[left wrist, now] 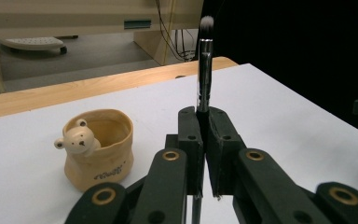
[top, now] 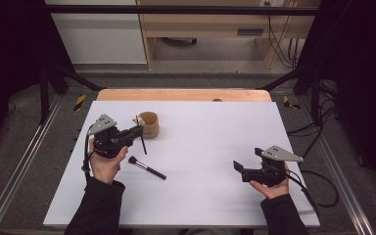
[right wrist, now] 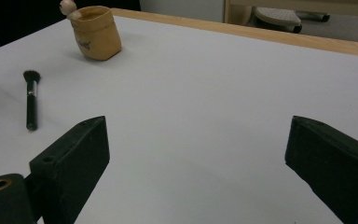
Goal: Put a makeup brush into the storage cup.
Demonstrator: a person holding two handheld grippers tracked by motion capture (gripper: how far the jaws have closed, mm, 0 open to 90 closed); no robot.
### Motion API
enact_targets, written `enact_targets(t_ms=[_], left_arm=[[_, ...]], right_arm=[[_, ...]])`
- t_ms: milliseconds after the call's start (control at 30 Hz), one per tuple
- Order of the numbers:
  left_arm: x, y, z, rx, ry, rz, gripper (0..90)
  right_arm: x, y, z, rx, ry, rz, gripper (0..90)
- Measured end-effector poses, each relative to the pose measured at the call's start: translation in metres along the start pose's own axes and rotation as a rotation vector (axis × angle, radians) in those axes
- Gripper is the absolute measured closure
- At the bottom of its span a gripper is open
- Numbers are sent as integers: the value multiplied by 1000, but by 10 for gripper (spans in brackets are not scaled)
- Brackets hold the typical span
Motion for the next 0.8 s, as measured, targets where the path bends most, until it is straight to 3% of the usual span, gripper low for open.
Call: enact_targets(t_ms=[467,800], left_arm=[[15,-14,-14,18,-22,-44,844],[28,-24,-18,9,-26,-67,844]], right_arm=[[0,0,0,-3,4,1,70],[0,1,0,-5,4,4,70]])
Point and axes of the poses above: each handheld gripper's, and its own axes: x roughly forward along the jaws, z roughly out of its underside, y roughly to its right, the point moved 5 cm from there along x, roughly forward along the jaws, and after that the axes turned 5 degrees about y, right-handed, at the moved point
